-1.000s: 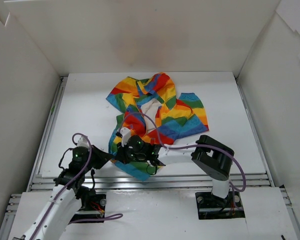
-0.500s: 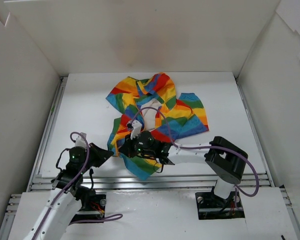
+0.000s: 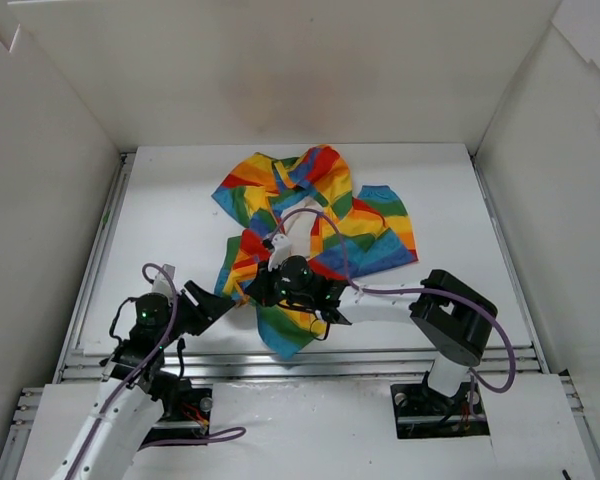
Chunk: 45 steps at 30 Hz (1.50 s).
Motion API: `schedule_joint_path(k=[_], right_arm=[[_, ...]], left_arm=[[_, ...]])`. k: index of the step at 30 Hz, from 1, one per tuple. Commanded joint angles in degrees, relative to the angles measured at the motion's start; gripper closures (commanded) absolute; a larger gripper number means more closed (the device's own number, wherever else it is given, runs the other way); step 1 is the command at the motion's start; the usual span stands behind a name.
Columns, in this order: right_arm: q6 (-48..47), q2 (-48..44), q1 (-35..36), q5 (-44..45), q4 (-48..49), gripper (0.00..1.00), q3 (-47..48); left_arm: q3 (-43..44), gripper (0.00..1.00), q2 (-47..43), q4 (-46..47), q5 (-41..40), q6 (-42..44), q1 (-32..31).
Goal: Zip up the jacket
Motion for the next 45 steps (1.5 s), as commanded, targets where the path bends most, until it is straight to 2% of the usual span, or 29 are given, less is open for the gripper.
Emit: schedule_joint_path(k=[1,5,7,12,16,20,28,35,41,45], right_arm=[[-0.1,-1.4,0.4,0.6,3.9,1.00,0.8],[0.6,0.1,2.4,-1.6,4.3,1.00,0.6],[2.0,0.9,3.2,-2.9,5.8,1.00,0.0],[4.2,2.4,5.1,-6.1,6.7,1.00,-1.5],[6.0,3.5,5.6,-7.0,9.7,1.00,-2.3],[5.0,2.1,5.6,-5.2,8.3,1.00,-1.9],[4.8,1.4,5.6,-4.2,7.7,1.00,-1.2],[5.3,2.0,5.7,-5.2,8.2,1.00,-0.8],[5.6,2.0,5.7,-5.8,8.5,1.00,-1.3],[5.9,1.8,5.5,-6.0,9.2,1.00,-1.8]], left_arm=[[0.2,0.52,0.3,2.6,2.6,-2.5,0.4],[-1.8,0.54,-2.1,3.2,3.5,-7.1,-0.1],[-1.2,0.59,-4.9,-1.4,1.0,-7.2,-0.7],[0.1,0.61,-10.1,-16.6,-4.4,-6.6,-0.7],[-3.9,0.61,-14.1,-15.7,-3.3,-9.7,-0.7],[-2.7,0.61,-12.8,-16.8,-4.1,-9.1,-0.7],[-4.8,0.61,-10.5,-14.9,-2.7,-10.7,-0.7],[-9.1,0.62,-9.0,-5.6,-3.1,-15.0,-2.8],[-12.4,0.68,-4.6,4.8,-4.4,-18.6,-5.7],[-12.6,0.76,-3.2,5.2,-7.0,-19.8,-8.4]])
